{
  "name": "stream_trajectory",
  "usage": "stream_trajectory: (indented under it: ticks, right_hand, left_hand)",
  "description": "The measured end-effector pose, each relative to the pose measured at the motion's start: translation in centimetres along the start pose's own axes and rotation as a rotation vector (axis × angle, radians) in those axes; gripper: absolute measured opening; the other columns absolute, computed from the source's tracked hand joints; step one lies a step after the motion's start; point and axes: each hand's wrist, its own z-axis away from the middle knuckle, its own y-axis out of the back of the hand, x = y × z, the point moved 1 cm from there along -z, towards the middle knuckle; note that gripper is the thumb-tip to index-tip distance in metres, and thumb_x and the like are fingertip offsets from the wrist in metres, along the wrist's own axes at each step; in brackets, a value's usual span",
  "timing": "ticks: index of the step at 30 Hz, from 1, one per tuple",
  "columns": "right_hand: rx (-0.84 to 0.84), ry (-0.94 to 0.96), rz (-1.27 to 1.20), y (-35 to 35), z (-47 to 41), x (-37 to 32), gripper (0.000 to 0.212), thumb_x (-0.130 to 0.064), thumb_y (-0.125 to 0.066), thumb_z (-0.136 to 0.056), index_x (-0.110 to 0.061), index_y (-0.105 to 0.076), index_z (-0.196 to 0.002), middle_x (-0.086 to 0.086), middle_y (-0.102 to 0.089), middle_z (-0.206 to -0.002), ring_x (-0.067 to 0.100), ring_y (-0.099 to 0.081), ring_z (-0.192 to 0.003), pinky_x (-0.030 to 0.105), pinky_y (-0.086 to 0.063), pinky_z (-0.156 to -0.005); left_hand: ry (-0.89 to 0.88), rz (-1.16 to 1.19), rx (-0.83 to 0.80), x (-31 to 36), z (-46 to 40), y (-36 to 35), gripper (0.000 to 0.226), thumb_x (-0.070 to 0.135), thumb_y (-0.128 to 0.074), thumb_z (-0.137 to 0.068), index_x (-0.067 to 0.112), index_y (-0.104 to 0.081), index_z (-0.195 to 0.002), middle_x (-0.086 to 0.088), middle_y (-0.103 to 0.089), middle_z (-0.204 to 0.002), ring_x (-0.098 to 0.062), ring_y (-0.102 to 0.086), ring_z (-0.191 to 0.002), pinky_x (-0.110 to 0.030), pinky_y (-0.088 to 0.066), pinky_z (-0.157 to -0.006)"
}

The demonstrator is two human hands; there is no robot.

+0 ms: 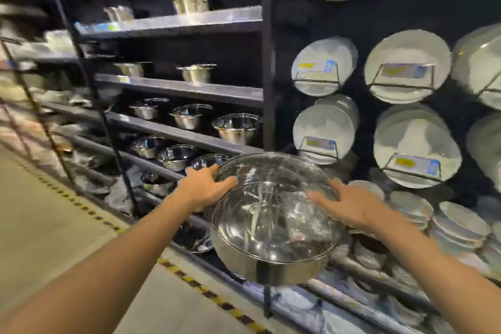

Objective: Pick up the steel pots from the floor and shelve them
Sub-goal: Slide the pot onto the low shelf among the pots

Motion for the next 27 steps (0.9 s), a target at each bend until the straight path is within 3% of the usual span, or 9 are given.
stream_trajectory:
  ticks: [2,6,10,12,15,20,25,27]
  right_hand:
    - [-0.037,0.104,0.011,-2.5,-3.1,-5.9,0.117,-0.106,-0.023,-0.058,-0.037,-0.036,-0.151,0.004,-0.057,-0.142,0.028,-0.055,-0.125,0.042,-0.045,-0.097]
    - [-0.135,0.28,0.036,-7.5,-7.8,-19.0,0.125,-0.108,-0.02,-0.054,-0.034,-0.03,-0.154,0.002,-0.051,-0.149,0.034,-0.044,-0.137,0.052,-0.037,-0.108]
    - [-0.2,0.438,0.02,-11.7,-10.3,-31.0,0.129,-0.109,-0.022,-0.052,-0.034,-0.025,-0.157,0.004,-0.042,-0.156,0.034,-0.043,-0.139,0.049,-0.036,-0.111]
    - [-0.222,0.518,0.017,-13.6,-11.3,-36.0,0.127,-0.108,-0.023,-0.053,-0.034,-0.024,-0.157,0.005,-0.043,-0.156,0.034,-0.045,-0.137,0.05,-0.038,-0.111]
    - [-0.257,0.581,0.017,-15.7,-12.9,-41.7,0.129,-0.108,-0.024,-0.051,-0.034,-0.024,-0.157,0.007,-0.042,-0.156,0.034,-0.041,-0.14,0.052,-0.035,-0.112]
    - [-0.261,0.642,0.032,-18.7,-17.4,-48.9,0.127,-0.107,-0.03,-0.054,-0.033,-0.023,-0.157,0.008,-0.045,-0.154,0.033,-0.043,-0.139,0.048,-0.039,-0.11]
    - [-0.268,0.69,0.02,-21.2,-23.6,-54.8,0.129,-0.108,-0.03,-0.053,-0.032,-0.024,-0.157,0.006,-0.043,-0.156,0.033,-0.04,-0.141,0.054,-0.034,-0.113]
    - [-0.27,0.671,0.006,-21.7,-26.5,-56.9,0.129,-0.108,-0.03,-0.052,-0.032,-0.022,-0.157,0.008,-0.042,-0.156,0.036,-0.038,-0.141,0.056,-0.035,-0.112]
  left_hand:
    - [0.085,-0.046,0.082,-6.0,1.2,2.9,0.095,0.087,-0.038,-0.074,0.033,-0.037,-0.152,-0.022,-0.048,-0.147,-0.044,-0.031,-0.142,-0.053,-0.036,-0.112]
    - [0.249,-0.041,0.181,-17.4,4.6,9.3,0.083,0.084,-0.04,-0.075,0.038,-0.048,-0.144,-0.019,-0.06,-0.133,-0.039,-0.052,-0.125,-0.046,-0.046,-0.103]
    - [0.362,-0.109,0.298,-26.6,7.9,14.8,0.091,0.083,-0.035,-0.07,0.026,-0.057,-0.138,-0.016,-0.07,-0.116,-0.035,-0.063,-0.107,-0.032,-0.047,-0.084]
    - [0.421,-0.094,0.327,-30.5,9.2,16.7,0.09,0.082,-0.035,-0.069,0.026,-0.057,-0.136,-0.014,-0.072,-0.113,-0.034,-0.064,-0.105,-0.033,-0.048,-0.087]
    - [0.491,-0.034,0.339,-35.2,10.1,18.7,0.086,0.083,-0.04,-0.071,0.024,-0.059,-0.131,-0.006,-0.073,-0.102,-0.027,-0.067,-0.094,-0.038,-0.054,-0.089]
    - [0.535,-0.043,0.37,-41.0,8.1,21.1,0.1,0.093,-0.032,-0.063,0.022,-0.059,-0.128,0.001,-0.064,-0.092,-0.021,-0.061,-0.087,-0.037,-0.054,-0.086]
    - [0.575,-0.04,0.391,-46.1,3.1,23.8,0.078,0.081,-0.047,-0.076,0.024,-0.06,-0.128,-0.002,-0.069,-0.097,-0.023,-0.064,-0.088,-0.033,-0.054,-0.081]
    - [0.566,-0.013,0.393,-47.7,0.5,25.3,0.077,0.08,-0.046,-0.072,0.024,-0.064,-0.121,0.001,-0.071,-0.09,-0.02,-0.066,-0.083,-0.032,-0.055,-0.074]
